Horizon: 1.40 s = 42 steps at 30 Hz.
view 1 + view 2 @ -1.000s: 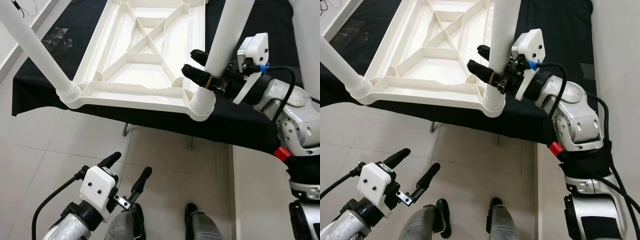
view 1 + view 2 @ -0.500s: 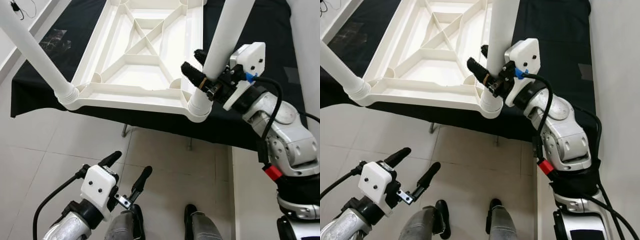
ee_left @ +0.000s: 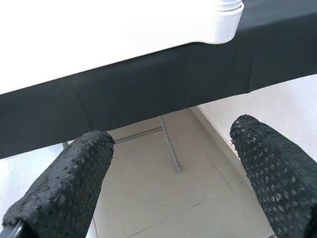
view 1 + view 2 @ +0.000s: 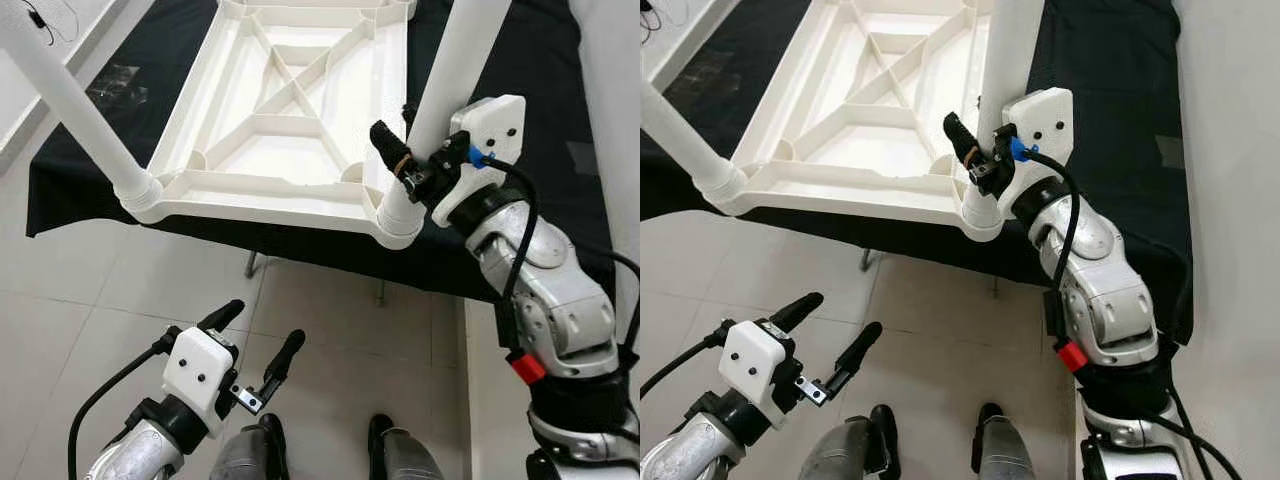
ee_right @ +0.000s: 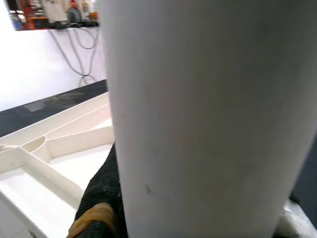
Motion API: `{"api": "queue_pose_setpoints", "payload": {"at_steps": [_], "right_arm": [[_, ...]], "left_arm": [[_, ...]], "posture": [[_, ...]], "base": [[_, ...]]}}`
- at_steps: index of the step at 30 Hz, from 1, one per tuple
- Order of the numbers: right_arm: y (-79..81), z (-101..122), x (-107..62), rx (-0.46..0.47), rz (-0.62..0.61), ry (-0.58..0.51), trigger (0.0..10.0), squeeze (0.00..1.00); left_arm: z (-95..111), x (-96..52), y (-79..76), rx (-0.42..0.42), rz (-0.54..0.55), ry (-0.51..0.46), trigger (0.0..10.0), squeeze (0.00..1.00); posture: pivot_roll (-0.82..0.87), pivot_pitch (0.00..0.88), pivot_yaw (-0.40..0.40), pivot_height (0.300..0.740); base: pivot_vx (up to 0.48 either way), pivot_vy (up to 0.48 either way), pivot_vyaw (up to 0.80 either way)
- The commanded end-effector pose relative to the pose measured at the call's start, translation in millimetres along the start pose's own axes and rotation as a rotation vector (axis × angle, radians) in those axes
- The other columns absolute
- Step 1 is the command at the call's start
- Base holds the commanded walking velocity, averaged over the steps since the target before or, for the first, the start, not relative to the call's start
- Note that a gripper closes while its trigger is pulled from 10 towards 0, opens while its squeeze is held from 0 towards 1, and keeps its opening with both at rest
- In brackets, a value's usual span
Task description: Building children table
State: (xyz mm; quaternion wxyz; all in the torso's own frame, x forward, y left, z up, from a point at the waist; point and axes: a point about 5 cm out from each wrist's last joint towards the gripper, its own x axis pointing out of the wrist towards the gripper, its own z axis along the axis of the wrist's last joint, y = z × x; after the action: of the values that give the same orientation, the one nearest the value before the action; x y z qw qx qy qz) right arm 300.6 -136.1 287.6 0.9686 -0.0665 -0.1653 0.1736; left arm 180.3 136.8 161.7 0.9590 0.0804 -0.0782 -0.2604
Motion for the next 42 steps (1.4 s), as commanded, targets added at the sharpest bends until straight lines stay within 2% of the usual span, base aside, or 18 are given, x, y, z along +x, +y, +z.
{"api": "queue_pose_setpoints", "payload": {"at_steps": [1,8,17,22,24,25,26,27,28,31,32,33,34,36,39,40,41,42], "right_arm": [[2.6,-40.1,-9.8,0.016,-0.068,0.208,10.0,0.00],[33.1,-50.3,-20.4,0.041,-0.117,0.244,10.0,0.00],[50.3,-57.9,-17.9,0.019,-0.171,0.285,10.0,0.00],[58.3,-60.0,-12.4,0.021,-0.163,0.288,10.0,0.00],[59.0,-59.6,-9.2,0.025,-0.169,0.280,10.0,0.00],[59.0,-59.6,-9.2,0.025,-0.169,0.280,10.0,0.00],[58.1,-59.1,-5.7,0.024,-0.177,0.271,10.0,0.00],[57.5,-59.2,-4.6,0.022,-0.179,0.269,10.0,0.00],[57.5,-59.2,-4.6,0.022,-0.179,0.269,10.0,0.00],[57.0,-60.3,-2.5,0.018,-0.185,0.269,10.0,0.00],[57.2,-60.8,-1.6,0.019,-0.185,0.268,10.0,0.00],[57.2,-60.8,-1.6,0.019,-0.185,0.268,10.0,0.00],[57.5,-61.2,-0.9,0.019,-0.186,0.267,10.0,0.00],[60.8,-61.0,1.3,0.025,-0.178,0.261,10.0,0.00],[63.1,-60.7,3.0,0.028,-0.172,0.256,10.0,0.00],[64.5,-60.5,4.0,0.031,-0.168,0.254,10.0,0.00],[64.5,-60.5,4.0,0.031,-0.168,0.254,10.0,0.00],[66.0,-60.7,5.0,0.036,-0.164,0.252,10.0,0.00]], "left_arm": [[-7.1,-3.1,0.6,-0.007,0.007,0.030,10.0,0.00],[-8.2,-0.8,2.1,-0.003,0.007,0.028,10.0,0.00],[-8.1,0.7,6.6,0.011,0.027,0.024,10.0,0.00],[-4.1,2.6,19.5,0.068,0.089,0.026,10.0,0.00],[3.0,7.0,37.9,0.117,0.161,0.001,10.0,0.00],[3.0,7.0,37.9,0.117,0.161,0.001,10.0,0.00],[26.3,14.6,66.6,0.181,0.249,-0.077,10.0,0.00],[39.5,17.2,80.0,0.202,0.296,-0.117,10.0,0.00],[39.5,17.2,80.0,0.202,0.296,-0.117,10.0,0.00],[71.1,22.2,106.4,0.228,0.390,-0.216,10.0,0.00],[93.8,27.0,118.9,0.246,0.419,-0.290,10.0,0.00],[93.8,27.0,118.9,0.246,0.419,-0.290,10.0,0.00],[110.1,29.2,126.5,0.257,0.437,-0.343,10.0,0.00],[149.4,41.2,131.4,0.250,0.351,-0.475,10.0,0.00],[167.3,48.9,128.5,0.240,0.263,-0.533,10.0,0.00],[176.6,58.5,121.3,0.175,0.140,-0.559,10.0,0.00],[176.6,58.5,121.3,0.175,0.140,-0.559,10.0,0.00],[183.2,69.3,109.9,0.099,-0.035,-0.564,10.0,0.00]], "posture": [[0.03,0.337,0.050,0.740],[0.03,0.330,0.051,0.740],[0.04,0.308,0.052,0.740],[0.05,0.292,0.047,0.740],[0.05,0.280,0.044,0.740],[0.05,0.280,0.044,0.740],[0.05,0.269,0.040,0.740],[0.05,0.266,0.040,0.740],[0.05,0.266,0.040,0.740],[0.05,0.254,0.041,0.740],[0.05,0.244,0.040,0.740],[0.05,0.244,0.040,0.740],[0.05,0.244,0.040,0.740],[0.05,0.237,0.041,0.740],[0.05,0.237,0.041,0.740],[0.04,0.231,0.042,0.740],[0.04,0.231,0.042,0.740],[0.05,0.228,0.044,0.740]], "base": [[0.000,0.000,0.00],[0.000,0.000,0.00],[0.000,0.000,0.00],[0.000,0.000,0.00],[0.000,0.000,0.00],[0.000,0.000,0.00],[0.000,0.000,0.00],[0.000,0.000,0.00],[0.000,0.000,0.00],[0.000,0.000,0.00],[0.000,0.000,0.00],[0.000,0.000,0.00],[0.000,0.000,0.00],[0.000,0.000,0.00],[0.000,0.000,0.00],[0.000,0.000,0.00],[0.000,0.000,0.00],[0.000,0.000,0.00]]}}
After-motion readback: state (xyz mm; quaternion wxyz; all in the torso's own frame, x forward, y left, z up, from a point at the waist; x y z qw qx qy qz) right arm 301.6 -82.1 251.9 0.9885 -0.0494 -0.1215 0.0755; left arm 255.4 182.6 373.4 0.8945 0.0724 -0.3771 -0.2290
